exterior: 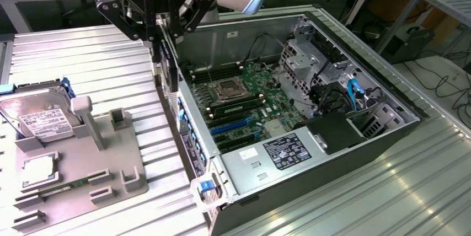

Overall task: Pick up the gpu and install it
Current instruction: 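Pick up the gpu and move the gpu toward the slot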

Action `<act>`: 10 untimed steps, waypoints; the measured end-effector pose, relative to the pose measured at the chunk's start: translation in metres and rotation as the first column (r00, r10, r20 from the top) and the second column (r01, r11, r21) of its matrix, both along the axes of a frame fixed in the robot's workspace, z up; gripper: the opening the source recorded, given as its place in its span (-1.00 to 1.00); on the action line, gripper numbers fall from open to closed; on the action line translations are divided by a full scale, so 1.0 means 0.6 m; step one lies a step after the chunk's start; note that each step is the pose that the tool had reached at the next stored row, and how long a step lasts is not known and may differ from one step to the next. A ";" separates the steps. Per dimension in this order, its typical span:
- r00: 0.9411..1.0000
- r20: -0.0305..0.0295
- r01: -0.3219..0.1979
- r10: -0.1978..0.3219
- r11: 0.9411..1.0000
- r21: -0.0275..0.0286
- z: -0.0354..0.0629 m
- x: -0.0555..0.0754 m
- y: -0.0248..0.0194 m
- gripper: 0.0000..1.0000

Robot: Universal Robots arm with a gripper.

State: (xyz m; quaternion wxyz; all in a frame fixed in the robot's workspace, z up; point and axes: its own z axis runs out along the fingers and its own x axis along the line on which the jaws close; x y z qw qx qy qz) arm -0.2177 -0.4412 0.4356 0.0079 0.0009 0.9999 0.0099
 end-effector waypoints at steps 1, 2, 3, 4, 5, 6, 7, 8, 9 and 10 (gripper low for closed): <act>1.000 0.000 0.000 0.000 1.000 0.000 0.000 0.001 0.0000 -0.44; 1.000 0.000 0.000 0.000 1.000 0.000 0.000 0.003 0.0000 -0.44; 1.000 0.000 0.000 0.000 1.000 0.000 0.000 0.004 0.0000 -0.44; 1.000 0.000 0.000 0.000 1.000 0.000 0.000 0.006 0.0000 -0.44; 1.000 0.000 0.000 0.000 1.000 0.000 0.000 0.008 0.0000 -0.44; 1.000 0.000 0.000 0.000 1.000 0.000 0.000 0.010 0.0000 -0.44; 1.000 0.000 0.000 0.000 1.000 0.000 0.000 0.012 0.0000 -0.44; 1.000 0.000 0.000 0.000 1.000 0.000 0.000 0.014 0.0000 -0.44; 1.000 0.000 0.000 0.000 1.000 0.000 0.000 0.016 0.0000 -0.44; 1.000 0.000 0.000 0.000 1.000 0.000 0.000 0.018 0.0000 -0.44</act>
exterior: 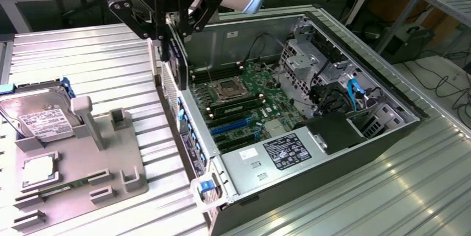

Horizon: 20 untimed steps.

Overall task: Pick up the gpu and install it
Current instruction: 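Pick up the gpu and move the gpu toward the slot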

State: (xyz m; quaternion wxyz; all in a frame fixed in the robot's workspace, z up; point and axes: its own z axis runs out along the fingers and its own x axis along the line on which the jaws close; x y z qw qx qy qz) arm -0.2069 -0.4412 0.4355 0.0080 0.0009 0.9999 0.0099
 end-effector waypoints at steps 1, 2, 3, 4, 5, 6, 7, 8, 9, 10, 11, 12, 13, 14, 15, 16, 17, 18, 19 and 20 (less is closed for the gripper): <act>1.000 0.000 0.000 0.000 1.000 0.000 0.000 0.002 0.0000 -0.44; 1.000 0.000 0.000 0.000 1.000 0.000 0.000 0.004 0.0000 -0.44; 1.000 0.000 0.000 0.000 1.000 0.000 0.000 0.005 0.0000 -0.44; 1.000 0.000 0.000 0.000 1.000 0.000 0.000 0.008 0.0000 -0.44; 1.000 0.000 0.000 0.000 1.000 0.000 0.000 0.010 0.0000 -0.44; 1.000 0.000 0.000 0.000 1.000 0.000 0.000 0.012 0.0000 -0.44; 1.000 0.000 0.000 0.000 1.000 0.000 0.000 0.014 0.0000 -0.44; 1.000 0.000 0.000 0.000 1.000 0.000 0.000 0.016 0.0000 -0.44; 1.000 0.000 0.000 0.000 1.000 0.000 0.000 0.019 0.0000 -0.44; 1.000 0.000 0.000 0.000 1.000 0.000 0.000 0.021 0.0000 -0.44; 1.000 0.000 0.000 0.000 1.000 0.000 0.000 0.024 0.0000 -0.44; 1.000 0.000 0.000 0.000 1.000 0.000 0.000 0.027 0.0000 -0.44; 1.000 0.000 0.000 0.000 1.000 0.000 0.000 0.029 0.0000 -0.44; 1.000 0.000 0.000 0.000 1.000 0.000 0.000 0.033 0.0000 -0.44; 1.000 0.000 0.000 0.000 1.000 0.000 0.000 0.037 0.0000 -0.44; 1.000 0.000 0.000 0.000 1.000 0.000 0.000 0.040 0.0000 -0.44; 1.000 0.000 0.000 0.000 1.000 0.000 0.000 0.043 0.0000 -0.44; 1.000 0.000 0.000 0.000 1.000 0.000 0.000 0.045 0.0000 -0.44; 1.000 0.000 0.000 0.000 1.000 0.000 0.000 0.048 0.0000 -0.44; 1.000 0.000 0.000 0.000 1.000 0.000 0.000 0.052 0.0000 -0.44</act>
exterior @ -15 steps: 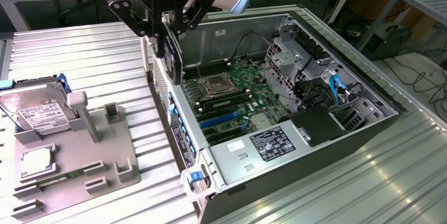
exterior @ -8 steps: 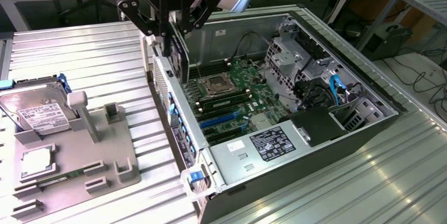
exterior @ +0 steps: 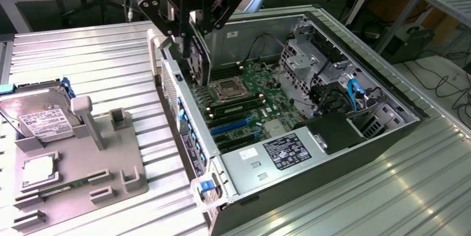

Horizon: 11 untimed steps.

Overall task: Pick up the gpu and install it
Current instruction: 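Pick up the gpu and move the gpu toward the slot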

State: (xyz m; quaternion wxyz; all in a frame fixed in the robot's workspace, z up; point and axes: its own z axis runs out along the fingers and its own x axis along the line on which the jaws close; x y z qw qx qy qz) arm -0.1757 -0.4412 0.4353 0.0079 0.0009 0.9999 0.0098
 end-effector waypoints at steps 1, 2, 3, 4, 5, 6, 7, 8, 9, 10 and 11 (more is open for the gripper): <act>1.000 0.000 0.000 0.000 1.000 0.000 0.000 0.003 0.0000 -0.44; 1.000 0.000 0.000 0.000 1.000 0.000 0.000 0.006 0.0000 -0.44; 1.000 0.000 0.000 0.000 1.000 0.000 0.000 0.009 0.0000 -0.44; 1.000 0.000 0.000 0.000 1.000 0.000 0.000 0.012 0.0000 -0.44; 1.000 0.000 0.000 0.000 1.000 0.000 0.000 0.015 0.0000 -0.44; 1.000 0.000 0.000 0.000 1.000 0.000 0.000 0.018 0.0000 -0.44; 1.000 0.000 0.000 0.000 1.000 0.000 0.000 0.023 0.0000 -0.44; 1.000 0.000 0.000 0.000 1.000 0.000 0.000 0.026 0.0000 -0.44; 1.000 0.000 0.000 0.000 1.000 0.000 0.000 0.030 0.0000 -0.44; 1.000 0.000 0.000 0.000 1.000 0.000 0.000 0.034 0.0000 -0.44; 1.000 0.000 0.000 0.000 1.000 0.000 0.000 0.037 0.0000 -0.44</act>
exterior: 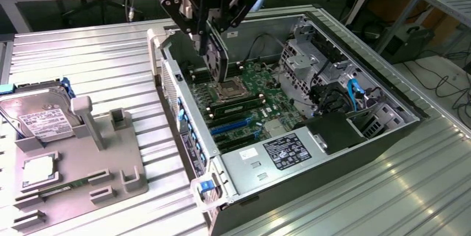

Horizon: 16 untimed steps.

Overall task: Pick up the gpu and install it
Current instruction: 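Pick up the gpu and move the gpu toward the slot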

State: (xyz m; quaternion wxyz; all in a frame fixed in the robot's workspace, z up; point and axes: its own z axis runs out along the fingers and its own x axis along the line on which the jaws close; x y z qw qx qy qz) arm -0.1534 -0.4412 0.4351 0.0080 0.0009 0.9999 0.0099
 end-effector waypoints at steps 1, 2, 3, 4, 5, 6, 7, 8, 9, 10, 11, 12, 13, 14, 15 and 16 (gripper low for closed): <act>1.000 0.000 0.000 0.000 1.000 0.000 0.000 0.004 0.0000 -0.44; 1.000 0.000 0.000 0.000 1.000 0.000 0.000 0.007 0.0000 -0.44; 1.000 0.000 0.000 0.000 1.000 0.000 0.000 0.010 0.0000 -0.44; 1.000 0.000 0.000 0.000 1.000 0.000 0.000 0.013 0.0000 -0.44; 1.000 0.000 0.000 0.000 1.000 0.000 0.000 0.017 0.0000 -0.44; 1.000 0.000 0.000 0.000 1.000 0.000 0.000 0.020 0.0000 -0.44; 1.000 0.000 0.000 0.000 1.000 0.000 0.000 0.024 0.0000 -0.44; 1.000 0.000 0.000 0.000 1.000 0.000 0.000 0.028 0.0000 -0.44; 1.000 0.000 0.000 0.000 1.000 0.000 0.000 0.031 0.0000 -0.44; 1.000 0.000 0.000 0.000 1.000 0.000 0.000 0.034 0.0000 -0.44; 1.000 0.000 0.000 0.000 1.000 0.000 0.000 0.037 0.0000 -0.44; 1.000 0.000 0.000 0.000 1.000 0.000 0.000 0.040 0.0000 -0.44; 1.000 0.000 0.000 0.000 1.000 0.000 0.000 0.043 0.0000 -0.44; 1.000 0.000 0.000 0.000 1.000 0.000 0.000 0.046 0.0000 -0.44; 1.000 0.000 0.000 0.000 1.000 0.000 0.000 0.049 0.0000 -0.44; 1.000 0.000 0.000 0.000 1.000 0.000 0.000 0.052 0.0000 -0.44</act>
